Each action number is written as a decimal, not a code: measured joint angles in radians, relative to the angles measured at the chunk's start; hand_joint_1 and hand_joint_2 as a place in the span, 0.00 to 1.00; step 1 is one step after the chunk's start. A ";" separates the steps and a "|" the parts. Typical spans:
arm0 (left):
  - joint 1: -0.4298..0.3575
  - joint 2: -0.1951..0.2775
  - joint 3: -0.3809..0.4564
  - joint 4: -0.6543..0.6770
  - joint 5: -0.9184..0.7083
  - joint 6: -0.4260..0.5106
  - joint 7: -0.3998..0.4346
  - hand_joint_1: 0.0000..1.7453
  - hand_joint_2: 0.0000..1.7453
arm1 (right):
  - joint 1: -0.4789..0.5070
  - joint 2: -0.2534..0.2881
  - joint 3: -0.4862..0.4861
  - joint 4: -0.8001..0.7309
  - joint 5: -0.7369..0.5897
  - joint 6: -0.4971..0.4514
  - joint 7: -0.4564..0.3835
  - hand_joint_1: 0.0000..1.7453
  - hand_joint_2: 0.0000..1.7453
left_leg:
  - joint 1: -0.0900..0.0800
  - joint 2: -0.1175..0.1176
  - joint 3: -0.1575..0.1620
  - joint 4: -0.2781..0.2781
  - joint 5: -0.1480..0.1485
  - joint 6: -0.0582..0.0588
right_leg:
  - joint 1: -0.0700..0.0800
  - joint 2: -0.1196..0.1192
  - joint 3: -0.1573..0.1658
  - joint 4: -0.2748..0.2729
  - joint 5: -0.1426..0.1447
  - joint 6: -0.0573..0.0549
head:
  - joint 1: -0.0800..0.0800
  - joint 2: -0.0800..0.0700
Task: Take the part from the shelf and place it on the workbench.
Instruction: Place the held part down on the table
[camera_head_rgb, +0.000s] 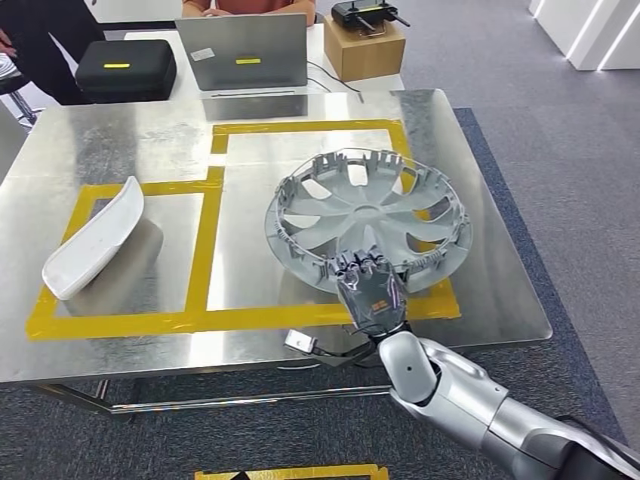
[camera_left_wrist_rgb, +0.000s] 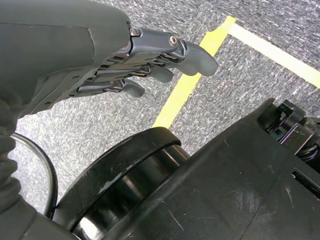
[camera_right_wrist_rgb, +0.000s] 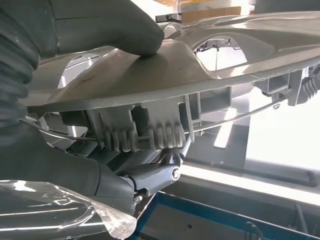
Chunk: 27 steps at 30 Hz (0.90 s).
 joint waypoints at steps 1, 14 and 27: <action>0.000 0.000 -0.002 0.000 0.000 0.000 0.000 0.00 1.00 | -0.001 0.000 0.004 0.002 0.000 0.000 0.000 1.00 1.00 | 0.000 0.000 0.000 0.000 0.000 0.000 | 0.000 0.000 0.000 0.000 0.000 0.000 | 0.000 0.000; -0.002 0.003 -0.014 -0.001 0.000 0.000 0.000 0.00 1.00 | 0.001 0.000 0.049 0.002 0.000 0.000 -0.002 1.00 1.00 | 0.000 0.000 0.000 0.000 0.000 0.000 | 0.000 0.000 0.000 0.000 0.000 0.000 | 0.000 0.000; -0.003 0.008 -0.020 -0.001 -0.002 0.001 -0.004 0.00 1.00 | -0.001 0.000 0.082 -0.036 0.000 0.000 0.000 1.00 1.00 | 0.000 0.000 0.000 0.000 0.000 0.000 | 0.000 0.000 0.000 0.000 0.000 0.000 | 0.000 0.000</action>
